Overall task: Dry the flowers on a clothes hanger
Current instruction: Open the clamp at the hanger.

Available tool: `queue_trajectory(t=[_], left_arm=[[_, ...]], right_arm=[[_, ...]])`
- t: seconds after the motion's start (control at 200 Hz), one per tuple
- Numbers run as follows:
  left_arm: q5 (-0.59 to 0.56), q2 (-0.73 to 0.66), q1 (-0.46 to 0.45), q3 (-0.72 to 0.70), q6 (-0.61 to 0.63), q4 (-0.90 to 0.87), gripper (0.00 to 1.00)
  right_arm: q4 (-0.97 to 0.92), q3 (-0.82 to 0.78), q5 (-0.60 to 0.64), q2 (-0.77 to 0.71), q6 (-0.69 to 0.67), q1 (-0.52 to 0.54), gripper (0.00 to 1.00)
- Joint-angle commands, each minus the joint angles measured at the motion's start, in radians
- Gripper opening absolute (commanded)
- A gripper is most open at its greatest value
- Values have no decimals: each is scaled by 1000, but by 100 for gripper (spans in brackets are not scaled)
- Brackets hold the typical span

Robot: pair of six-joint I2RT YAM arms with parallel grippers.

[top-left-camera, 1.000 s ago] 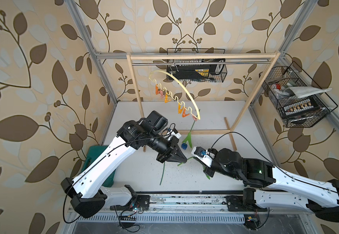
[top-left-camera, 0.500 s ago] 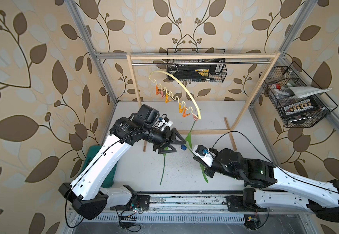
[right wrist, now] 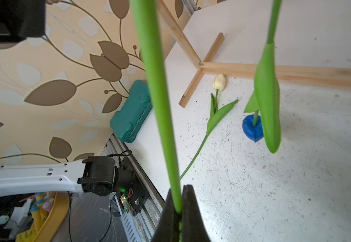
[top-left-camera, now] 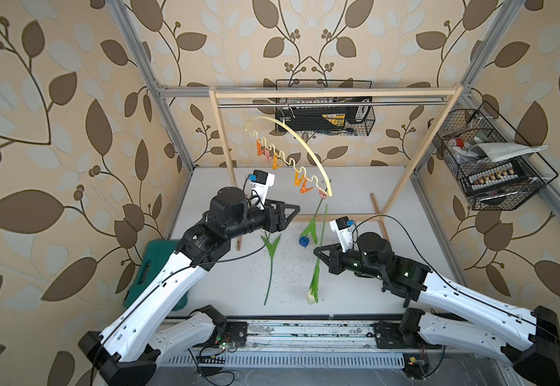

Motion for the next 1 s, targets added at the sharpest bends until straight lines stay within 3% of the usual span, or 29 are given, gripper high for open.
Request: queue_trajectory(t=[0.0,0.34,0.995], left_arm=[[35,19,-2,2,136,166,66],[-27,122,-5,42,258,238,70],[-87,232,-21,59,351,334,70]], right_arm=[[131,-7,-108,11,101,-5,0],[116,28,-141,57,60,-5,0],[94,58,-159,79,43,-5,0]])
